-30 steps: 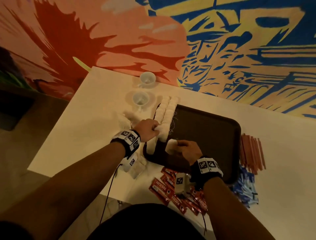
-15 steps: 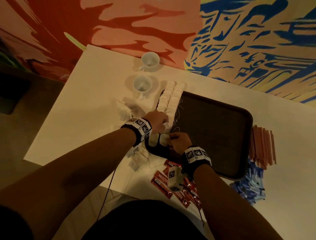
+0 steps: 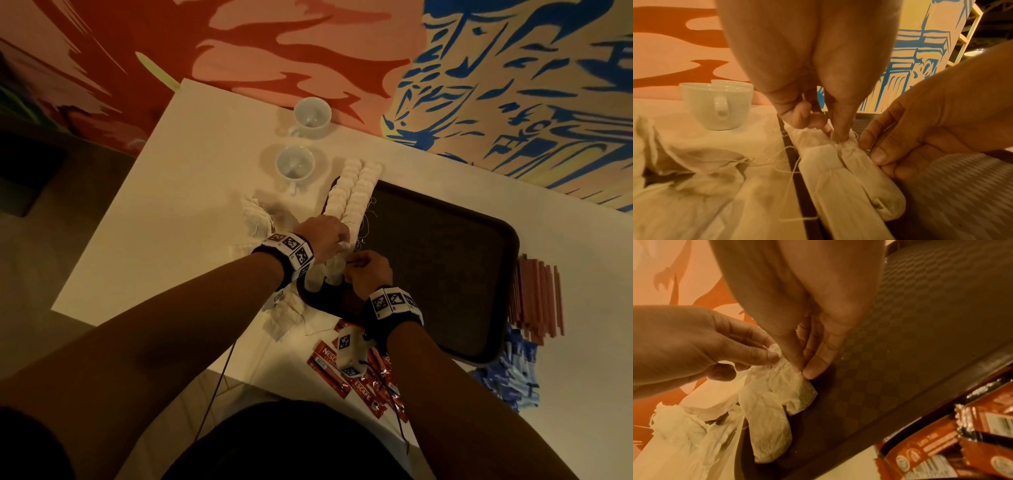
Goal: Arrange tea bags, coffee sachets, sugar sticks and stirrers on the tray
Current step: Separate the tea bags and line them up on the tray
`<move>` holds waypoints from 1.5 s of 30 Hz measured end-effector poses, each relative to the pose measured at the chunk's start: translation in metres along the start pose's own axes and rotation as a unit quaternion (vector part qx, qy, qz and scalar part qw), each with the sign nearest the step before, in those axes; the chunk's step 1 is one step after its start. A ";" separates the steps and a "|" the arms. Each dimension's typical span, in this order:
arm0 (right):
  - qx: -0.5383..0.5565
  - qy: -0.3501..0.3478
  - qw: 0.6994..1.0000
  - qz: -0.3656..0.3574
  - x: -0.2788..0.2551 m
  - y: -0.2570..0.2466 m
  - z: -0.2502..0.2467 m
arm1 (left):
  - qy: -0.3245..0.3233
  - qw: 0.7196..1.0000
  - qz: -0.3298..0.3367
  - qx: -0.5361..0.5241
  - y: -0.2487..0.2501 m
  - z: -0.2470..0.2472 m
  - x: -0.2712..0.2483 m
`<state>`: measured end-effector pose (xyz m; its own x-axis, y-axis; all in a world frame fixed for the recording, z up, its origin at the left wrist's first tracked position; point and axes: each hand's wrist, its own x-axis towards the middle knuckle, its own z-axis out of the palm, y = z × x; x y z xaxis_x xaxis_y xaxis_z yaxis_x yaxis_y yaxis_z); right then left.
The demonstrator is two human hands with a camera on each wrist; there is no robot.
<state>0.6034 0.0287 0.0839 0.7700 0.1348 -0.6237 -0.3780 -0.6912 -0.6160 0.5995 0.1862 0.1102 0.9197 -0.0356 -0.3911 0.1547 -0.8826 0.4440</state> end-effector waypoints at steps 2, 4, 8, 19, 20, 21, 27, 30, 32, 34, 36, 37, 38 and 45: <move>0.005 -0.009 1.000 0.008 0.001 -0.001 -0.001 | 0.000 1.000 0.003 -0.001 -0.002 -0.001 -0.001; 0.004 -0.024 1.000 0.012 0.000 -0.002 -0.002 | 0.004 1.000 0.001 -0.019 -0.004 -0.004 -0.005; 0.006 -0.043 0.999 0.002 -0.006 -0.003 -0.006 | 0.033 0.996 -0.004 -0.083 -0.013 -0.013 -0.022; -0.055 -0.126 0.979 -0.150 -0.057 -0.001 -0.037 | 0.244 0.919 -0.144 -0.273 -0.053 -0.036 -0.175; -0.068 -0.140 0.975 -0.158 -0.065 0.000 -0.037 | 0.253 0.914 -0.159 -0.275 -0.054 -0.031 -0.192; -0.082 -0.153 0.971 -0.163 -0.072 0.003 -0.036 | 0.256 0.910 -0.176 -0.273 -0.057 -0.023 -0.207; -0.184 -0.210 0.943 -0.183 -0.098 0.009 -0.016 | 0.221 0.897 -0.277 -0.265 -0.067 0.028 -0.265; -0.224 -0.204 0.932 -0.197 -0.108 0.004 0.001 | 0.195 0.893 -0.305 -0.266 -0.067 0.047 -0.274; -0.225 -0.199 0.932 -0.201 -0.112 -0.002 0.014 | 0.171 0.894 -0.325 -0.257 -0.072 0.057 -0.273; -0.229 -0.201 0.929 -0.210 -0.115 -0.011 0.029 | 0.155 0.893 -0.346 -0.243 -0.079 0.065 -0.271; -0.242 -0.200 0.924 -0.217 -0.114 -0.022 0.045 | 0.136 0.895 -0.353 -0.238 -0.086 0.071 -0.268; -0.247 -0.199 0.923 -0.216 -0.114 -0.028 0.053 | 0.123 0.899 -0.348 -0.235 -0.089 0.074 -0.266; -0.251 -0.199 0.922 -0.216 -0.113 -0.032 0.061 | 0.112 0.904 -0.343 -0.230 -0.091 0.076 -0.264; -0.317 -0.147 0.905 -0.242 -0.105 -0.050 0.125 | 0.134 0.879 -0.371 -0.269 -0.106 0.085 -0.255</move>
<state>0.4771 0.1377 0.1206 0.5619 0.6490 -0.5130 0.4097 -0.7570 -0.5090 0.3181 0.2493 0.0942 0.5345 0.6314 -0.5617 0.8295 -0.2646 0.4919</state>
